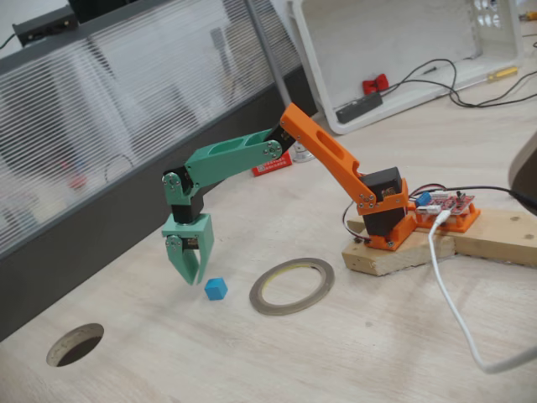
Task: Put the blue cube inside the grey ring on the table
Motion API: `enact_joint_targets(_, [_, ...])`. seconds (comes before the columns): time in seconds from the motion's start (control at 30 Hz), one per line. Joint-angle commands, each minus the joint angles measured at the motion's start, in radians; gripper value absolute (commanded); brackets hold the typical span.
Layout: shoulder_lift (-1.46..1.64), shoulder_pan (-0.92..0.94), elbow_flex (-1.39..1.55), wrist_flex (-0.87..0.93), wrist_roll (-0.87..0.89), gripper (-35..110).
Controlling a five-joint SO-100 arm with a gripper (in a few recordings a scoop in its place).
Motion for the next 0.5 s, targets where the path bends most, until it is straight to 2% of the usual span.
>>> enact_joint_targets(0.0, [0.02,0.012,-0.012,-0.009,0.005,7])
enact_joint_targets(0.47, [0.021,0.014,-0.012,-0.009,0.008,7])
